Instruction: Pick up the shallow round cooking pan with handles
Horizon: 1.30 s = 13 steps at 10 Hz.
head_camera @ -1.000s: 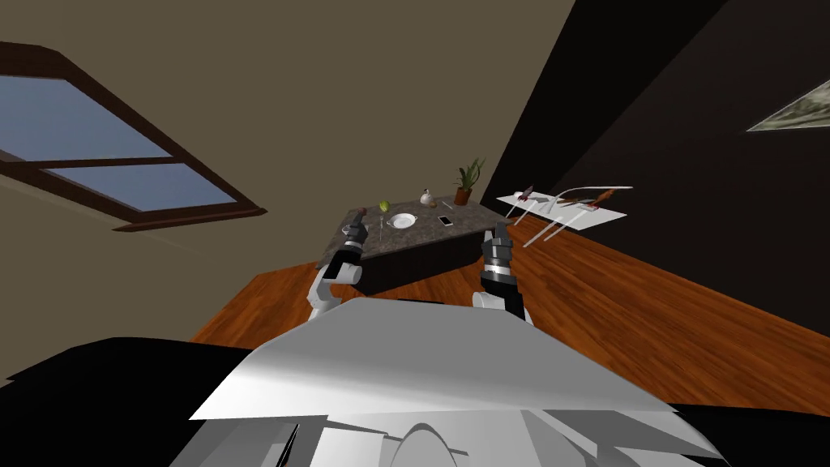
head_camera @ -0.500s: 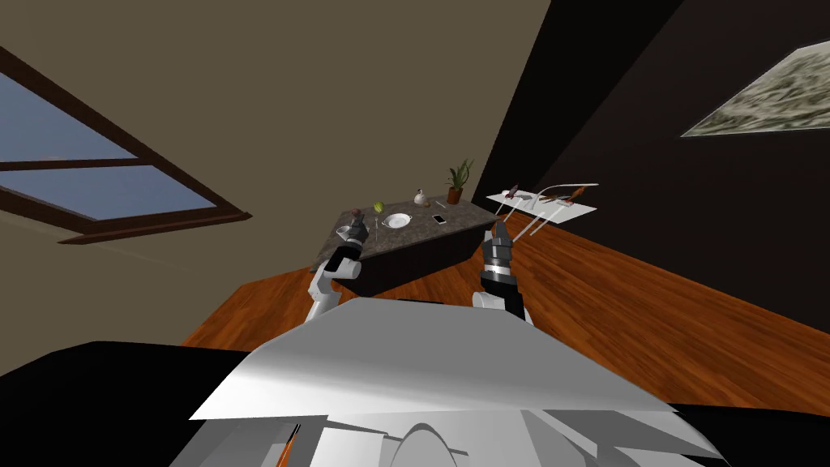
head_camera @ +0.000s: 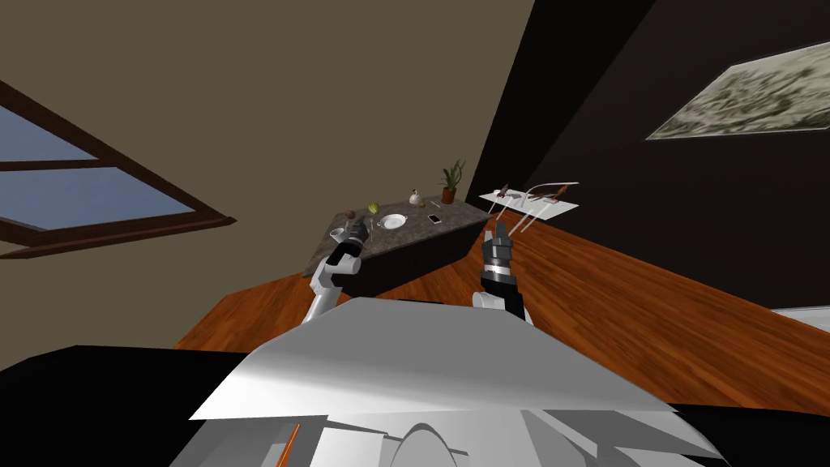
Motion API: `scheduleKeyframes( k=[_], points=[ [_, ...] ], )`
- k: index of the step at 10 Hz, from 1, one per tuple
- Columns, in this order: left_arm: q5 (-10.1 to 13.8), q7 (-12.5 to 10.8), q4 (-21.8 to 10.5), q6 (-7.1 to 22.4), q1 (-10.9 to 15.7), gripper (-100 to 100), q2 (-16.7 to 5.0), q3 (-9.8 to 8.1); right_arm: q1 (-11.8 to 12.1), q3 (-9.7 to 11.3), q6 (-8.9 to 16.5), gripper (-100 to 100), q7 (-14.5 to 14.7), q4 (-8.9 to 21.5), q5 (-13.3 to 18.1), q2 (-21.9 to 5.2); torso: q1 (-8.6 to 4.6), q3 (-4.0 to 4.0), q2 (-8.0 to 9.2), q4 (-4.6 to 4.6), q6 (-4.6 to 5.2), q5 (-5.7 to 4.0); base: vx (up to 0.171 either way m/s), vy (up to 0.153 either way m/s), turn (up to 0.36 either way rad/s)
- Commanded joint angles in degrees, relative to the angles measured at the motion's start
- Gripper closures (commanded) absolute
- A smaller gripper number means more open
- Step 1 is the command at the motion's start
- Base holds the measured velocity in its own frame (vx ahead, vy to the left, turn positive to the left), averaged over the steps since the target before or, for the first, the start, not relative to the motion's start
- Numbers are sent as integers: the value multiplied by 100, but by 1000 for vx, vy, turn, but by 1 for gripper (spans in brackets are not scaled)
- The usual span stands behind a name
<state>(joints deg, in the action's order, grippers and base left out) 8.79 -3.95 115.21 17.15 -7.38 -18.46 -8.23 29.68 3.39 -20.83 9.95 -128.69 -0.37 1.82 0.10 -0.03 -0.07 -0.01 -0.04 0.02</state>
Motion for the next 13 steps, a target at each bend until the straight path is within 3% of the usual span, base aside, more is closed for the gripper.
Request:
scheduleKeyframes(
  k=[1,6,13],
  points=[
    [32,-99,-184,286,164,-100,-77,-58,0,0,0,0,0,0,0,0,0,0,0,0,0,0,7,-14,-119],
    [58,-276,-518,912,467,-100,-203,-166,0,0,0,0,0,0,0,0,-2,-6,-10,-2,3,-1,21,-14,-99],
    [44,-631,-1240,1983,1061,-100,-419,-392,1,0,0,0,0,0,0,0,-1,-8,-13,-4,-2,0,40,-15,-99]
  ],
)
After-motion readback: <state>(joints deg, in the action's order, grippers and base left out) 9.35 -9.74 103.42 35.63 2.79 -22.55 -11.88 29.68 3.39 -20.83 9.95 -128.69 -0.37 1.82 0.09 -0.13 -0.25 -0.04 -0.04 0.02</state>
